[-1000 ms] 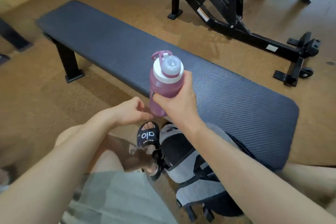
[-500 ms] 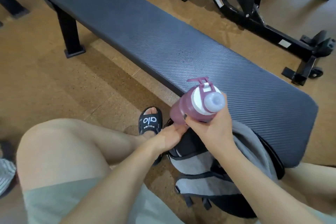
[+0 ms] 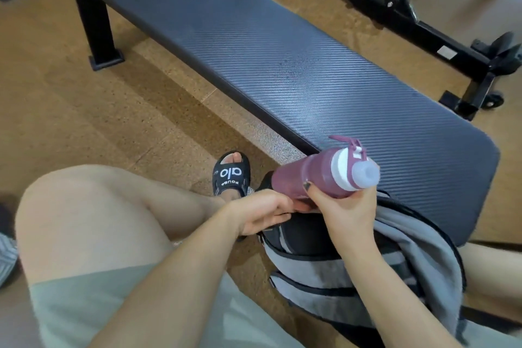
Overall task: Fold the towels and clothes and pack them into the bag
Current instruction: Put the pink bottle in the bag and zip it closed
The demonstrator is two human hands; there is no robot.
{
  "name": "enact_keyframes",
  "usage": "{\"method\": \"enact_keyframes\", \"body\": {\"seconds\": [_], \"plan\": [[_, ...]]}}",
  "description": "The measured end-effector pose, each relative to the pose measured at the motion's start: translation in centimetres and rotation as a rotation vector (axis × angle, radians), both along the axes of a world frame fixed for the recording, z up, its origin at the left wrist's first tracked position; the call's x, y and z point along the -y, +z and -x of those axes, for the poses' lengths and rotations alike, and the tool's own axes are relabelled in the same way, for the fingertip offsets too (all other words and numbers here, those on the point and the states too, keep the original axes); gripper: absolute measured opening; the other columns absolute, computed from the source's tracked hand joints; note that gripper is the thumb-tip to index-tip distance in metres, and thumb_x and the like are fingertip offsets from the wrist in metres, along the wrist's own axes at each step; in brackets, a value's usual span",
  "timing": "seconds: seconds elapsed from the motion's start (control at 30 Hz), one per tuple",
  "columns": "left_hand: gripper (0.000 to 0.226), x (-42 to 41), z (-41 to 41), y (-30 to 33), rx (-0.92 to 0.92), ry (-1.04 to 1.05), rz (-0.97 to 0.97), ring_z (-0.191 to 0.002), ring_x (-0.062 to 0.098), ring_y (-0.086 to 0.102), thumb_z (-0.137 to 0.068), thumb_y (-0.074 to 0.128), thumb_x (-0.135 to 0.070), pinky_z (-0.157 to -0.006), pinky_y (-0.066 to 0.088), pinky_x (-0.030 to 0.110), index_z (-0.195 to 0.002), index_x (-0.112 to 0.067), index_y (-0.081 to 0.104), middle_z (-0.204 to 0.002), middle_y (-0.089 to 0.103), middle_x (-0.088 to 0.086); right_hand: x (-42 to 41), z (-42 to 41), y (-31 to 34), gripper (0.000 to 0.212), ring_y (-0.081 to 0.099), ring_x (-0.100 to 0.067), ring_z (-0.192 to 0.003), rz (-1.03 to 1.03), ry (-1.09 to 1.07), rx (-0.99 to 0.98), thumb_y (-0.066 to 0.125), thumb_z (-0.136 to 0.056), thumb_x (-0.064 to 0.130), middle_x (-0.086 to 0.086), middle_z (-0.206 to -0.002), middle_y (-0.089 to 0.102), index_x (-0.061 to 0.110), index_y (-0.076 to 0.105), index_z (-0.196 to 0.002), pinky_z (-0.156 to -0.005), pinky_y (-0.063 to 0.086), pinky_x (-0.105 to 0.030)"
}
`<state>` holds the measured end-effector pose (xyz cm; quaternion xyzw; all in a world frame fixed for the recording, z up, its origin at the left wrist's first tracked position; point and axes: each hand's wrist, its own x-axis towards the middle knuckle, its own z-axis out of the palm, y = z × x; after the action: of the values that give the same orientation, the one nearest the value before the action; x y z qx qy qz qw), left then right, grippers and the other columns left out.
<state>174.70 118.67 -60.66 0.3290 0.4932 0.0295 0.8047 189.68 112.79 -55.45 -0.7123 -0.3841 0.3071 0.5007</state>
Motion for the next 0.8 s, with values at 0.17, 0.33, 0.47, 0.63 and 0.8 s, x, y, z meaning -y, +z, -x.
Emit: {"method": "enact_keyframes", "body": {"seconds": [0.17, 0.33, 0.47, 0.63, 0.8], "plan": [[0.021, -2.5, 2.4, -5.1, -0.486, -0.001, -0.315, -0.082, 0.02, 0.069, -0.084, 0.068, -0.023, -0.08, 0.056, 0.036, -0.099, -0.013, 0.059, -0.09, 0.068, 0.005, 2.6, -1.7, -0.2, 0.08, 0.06, 0.004, -0.11, 0.002, -0.041, 0.058, 0.091, -0.065, 0.002, 0.025, -0.115, 0.061, 0.028, 0.048, -0.128, -0.094, 0.045, -0.012], [0.054, -2.0, -0.7, -6.5, -0.519, -0.364, -0.754, -0.104, 0.025, 0.06, -0.083, 0.074, -0.042, -0.088, 0.049, 0.035, -0.125, -0.014, 0.052, -0.116, 0.063, 0.006, 4.5, -2.1, -0.1, 0.083, 0.06, -0.005, -0.117, 0.022, -0.107, 0.029, 0.092, -0.065, 0.005, 0.009, -0.124, 0.061, 0.028, 0.047, -0.131, -0.104, 0.045, -0.025], [0.038, -1.9, -2.4, -6.5, -0.613, -0.664, -0.934, -0.098, 0.039, 0.064, -0.087, 0.065, -0.034, -0.075, 0.05, 0.04, -0.112, -0.012, 0.045, -0.107, 0.065, 0.016, 5.6, -2.0, -0.3, 0.083, 0.06, -0.006, -0.118, 0.033, -0.124, 0.018, 0.092, -0.066, 0.004, 0.011, -0.124, 0.061, 0.028, 0.047, -0.132, -0.103, 0.045, -0.019], [0.059, -2.6, -2.5, -5.3, -0.65, -0.778, -0.979, -0.101, 0.043, 0.063, -0.085, 0.065, -0.026, -0.078, 0.054, 0.045, -0.132, -0.005, 0.037, -0.114, 0.063, 0.02, 6.0, -2.5, -0.3, 0.081, 0.061, -0.003, -0.116, 0.058, -0.178, -0.005, 0.093, -0.066, 0.01, 0.01, -0.124, 0.062, 0.031, 0.049, -0.131, -0.108, 0.047, -0.031], [0.056, -2.8, -1.1, -5.5, -0.702, -0.537, -0.902, -0.087, 0.039, 0.061, -0.09, 0.054, -0.018, -0.069, 0.047, 0.041, -0.138, -0.011, 0.026, -0.095, 0.058, 0.016, 5.4, -2.4, 0.0, 0.079, 0.059, 0.004, -0.113, 0.024, -0.104, 0.017, 0.092, -0.068, 0.008, 0.023, -0.117, 0.059, 0.032, 0.047, -0.128, -0.097, 0.043, -0.009]]}}
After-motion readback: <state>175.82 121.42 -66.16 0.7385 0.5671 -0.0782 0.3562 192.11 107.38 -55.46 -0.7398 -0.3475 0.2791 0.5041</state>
